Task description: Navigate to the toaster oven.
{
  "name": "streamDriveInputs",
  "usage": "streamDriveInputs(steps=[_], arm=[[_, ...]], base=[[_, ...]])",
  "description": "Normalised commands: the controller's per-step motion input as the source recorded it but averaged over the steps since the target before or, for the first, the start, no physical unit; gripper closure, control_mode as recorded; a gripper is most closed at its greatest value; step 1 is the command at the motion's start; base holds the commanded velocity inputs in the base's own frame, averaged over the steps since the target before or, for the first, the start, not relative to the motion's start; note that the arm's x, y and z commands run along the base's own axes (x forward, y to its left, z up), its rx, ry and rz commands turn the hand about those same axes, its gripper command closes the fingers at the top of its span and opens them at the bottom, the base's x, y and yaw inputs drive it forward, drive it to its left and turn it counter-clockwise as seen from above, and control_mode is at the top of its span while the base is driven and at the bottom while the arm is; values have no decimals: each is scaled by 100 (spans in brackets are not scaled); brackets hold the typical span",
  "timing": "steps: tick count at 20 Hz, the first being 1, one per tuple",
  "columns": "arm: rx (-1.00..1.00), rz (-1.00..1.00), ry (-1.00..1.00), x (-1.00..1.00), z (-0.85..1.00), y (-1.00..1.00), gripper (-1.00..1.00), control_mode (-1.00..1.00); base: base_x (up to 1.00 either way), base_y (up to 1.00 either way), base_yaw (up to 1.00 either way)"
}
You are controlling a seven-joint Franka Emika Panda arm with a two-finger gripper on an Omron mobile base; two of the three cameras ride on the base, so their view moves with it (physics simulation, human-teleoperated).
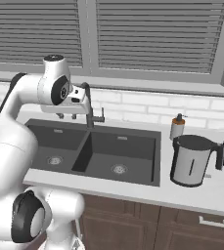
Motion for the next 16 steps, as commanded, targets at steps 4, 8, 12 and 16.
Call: streamDriveInputs(steps=[4,8,12,16], arm=[[0,0,-1,-56,-1,0,-100,-100],[0,0,0,-100,-19,0,-100,-100],[0,0,-1,-75,-20,0,-100,100],[0,0,0,0,0,0,-100,100]], base=[[0,0,0],[0,0,0],[-25,0,0],[-75,1,3]])
